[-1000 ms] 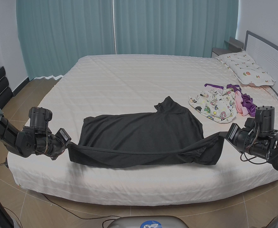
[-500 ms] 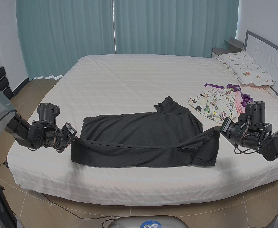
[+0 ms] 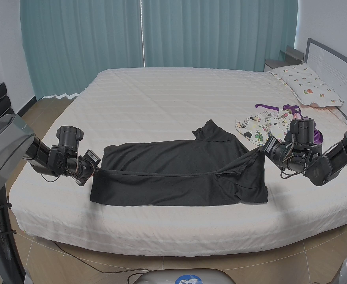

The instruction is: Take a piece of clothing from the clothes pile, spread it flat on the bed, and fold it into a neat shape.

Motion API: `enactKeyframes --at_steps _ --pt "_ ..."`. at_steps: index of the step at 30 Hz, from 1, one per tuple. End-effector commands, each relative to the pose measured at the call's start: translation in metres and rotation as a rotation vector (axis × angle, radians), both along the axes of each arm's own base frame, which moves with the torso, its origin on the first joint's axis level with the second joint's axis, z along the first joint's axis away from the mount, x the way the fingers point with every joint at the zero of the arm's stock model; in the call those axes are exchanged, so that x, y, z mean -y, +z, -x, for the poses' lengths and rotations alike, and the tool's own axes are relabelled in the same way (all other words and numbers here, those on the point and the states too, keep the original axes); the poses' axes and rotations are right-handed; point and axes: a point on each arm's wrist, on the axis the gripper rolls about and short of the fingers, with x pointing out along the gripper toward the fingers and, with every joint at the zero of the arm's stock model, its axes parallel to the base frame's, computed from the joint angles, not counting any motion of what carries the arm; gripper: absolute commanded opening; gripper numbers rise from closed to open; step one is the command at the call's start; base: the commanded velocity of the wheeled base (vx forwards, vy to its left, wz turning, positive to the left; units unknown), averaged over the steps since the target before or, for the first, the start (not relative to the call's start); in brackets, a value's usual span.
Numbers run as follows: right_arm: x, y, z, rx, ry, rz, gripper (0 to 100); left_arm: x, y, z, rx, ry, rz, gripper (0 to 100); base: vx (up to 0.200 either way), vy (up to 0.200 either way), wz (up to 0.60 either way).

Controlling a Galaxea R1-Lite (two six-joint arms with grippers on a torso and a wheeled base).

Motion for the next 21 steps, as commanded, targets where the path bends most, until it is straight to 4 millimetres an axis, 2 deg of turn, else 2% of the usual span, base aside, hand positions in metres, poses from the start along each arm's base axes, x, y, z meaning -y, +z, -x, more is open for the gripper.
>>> enactKeyframes --at_steps 1,8,18,19,21 --pt "-0.005 -0.026 -0.017 -0.040 0.010 0.028 0 0.001 -0.019 -0.017 -0.015 0.001 -0.001 0 0.000 0.000 0.00" --pt "-0.009 -0.031 -0.025 -0.031 0.014 0.025 0 0.003 -0.022 -0.037 -0.038 0.001 -0.002 0 0.000 0.000 0.00" --pt "-0.010 -0.040 -0.027 -0.053 0.013 0.028 0 0.004 -0.043 -0.057 -0.074 0.034 0.024 0 0.000 0.000 0.00" --pt "-0.010 -0.040 -0.027 -0.053 0.013 0.028 0 0.004 -0.044 -0.057 -0.079 0.035 0.024 100 0.000 0.000 0.00" --pt "-0.010 -0.039 -0.026 -0.055 0.012 0.027 0 0.004 -0.044 -0.058 -0.083 0.038 0.027 100 0.000 0.000 0.00"
